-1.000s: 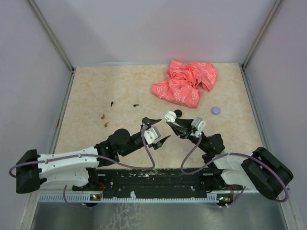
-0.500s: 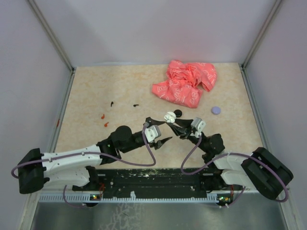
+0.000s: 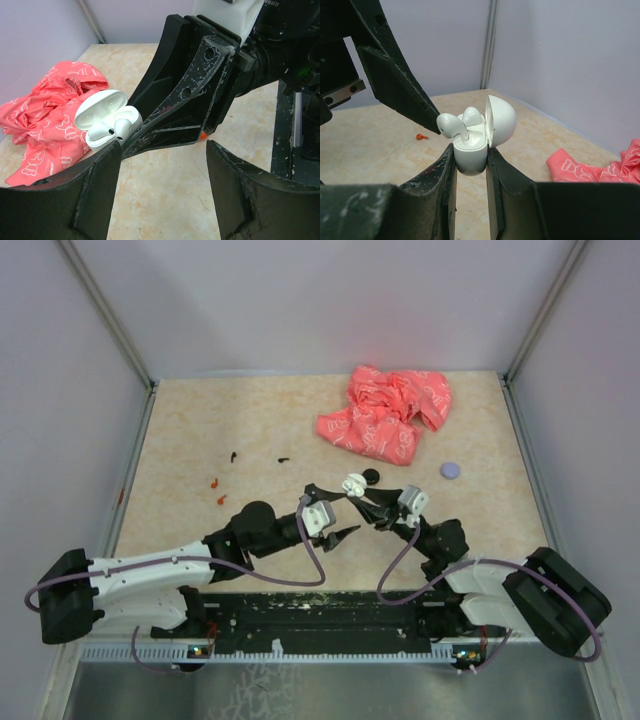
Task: Insert the wireless bluetooth earbuds into the charging case
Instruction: Adjust the earbud with the charging case, then close the charging case, then place the charging case at the center of the board, then pick up the charging case at the center of the board.
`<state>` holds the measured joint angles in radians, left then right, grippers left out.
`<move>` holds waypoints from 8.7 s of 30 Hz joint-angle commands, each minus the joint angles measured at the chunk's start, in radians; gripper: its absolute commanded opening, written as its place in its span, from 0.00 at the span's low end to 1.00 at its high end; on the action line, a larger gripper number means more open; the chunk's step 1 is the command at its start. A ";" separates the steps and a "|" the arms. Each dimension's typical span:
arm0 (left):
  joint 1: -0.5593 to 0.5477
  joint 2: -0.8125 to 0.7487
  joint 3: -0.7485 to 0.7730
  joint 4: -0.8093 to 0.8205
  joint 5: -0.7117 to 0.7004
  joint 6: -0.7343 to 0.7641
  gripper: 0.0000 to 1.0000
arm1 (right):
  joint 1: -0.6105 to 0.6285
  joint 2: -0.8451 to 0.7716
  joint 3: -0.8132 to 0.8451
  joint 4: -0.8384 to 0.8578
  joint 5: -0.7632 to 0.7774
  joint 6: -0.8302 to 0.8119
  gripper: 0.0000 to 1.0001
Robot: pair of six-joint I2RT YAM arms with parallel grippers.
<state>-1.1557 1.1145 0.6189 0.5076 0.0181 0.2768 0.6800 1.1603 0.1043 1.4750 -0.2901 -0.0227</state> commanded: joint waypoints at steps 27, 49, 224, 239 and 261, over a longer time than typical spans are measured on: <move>0.005 -0.072 0.020 -0.073 0.003 -0.033 0.68 | 0.001 0.006 0.005 0.082 -0.005 0.004 0.00; 0.006 0.002 0.058 0.008 -0.039 0.050 0.71 | 0.002 0.002 0.001 0.086 -0.013 0.007 0.00; 0.697 -0.363 0.128 -0.804 -0.142 -0.327 1.00 | -0.664 -0.014 0.537 -1.772 0.098 0.450 0.80; 0.701 -0.342 0.127 -0.802 -0.143 -0.324 1.00 | -0.456 0.026 0.537 -1.947 0.277 0.449 0.76; 0.710 -0.334 0.125 -0.802 -0.136 -0.320 0.99 | -0.117 0.299 0.701 -1.867 0.333 0.503 0.59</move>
<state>-0.4530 0.7788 0.7521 -0.3206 -0.1226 -0.0418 0.4923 1.3960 0.7101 -0.4534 0.0212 0.4595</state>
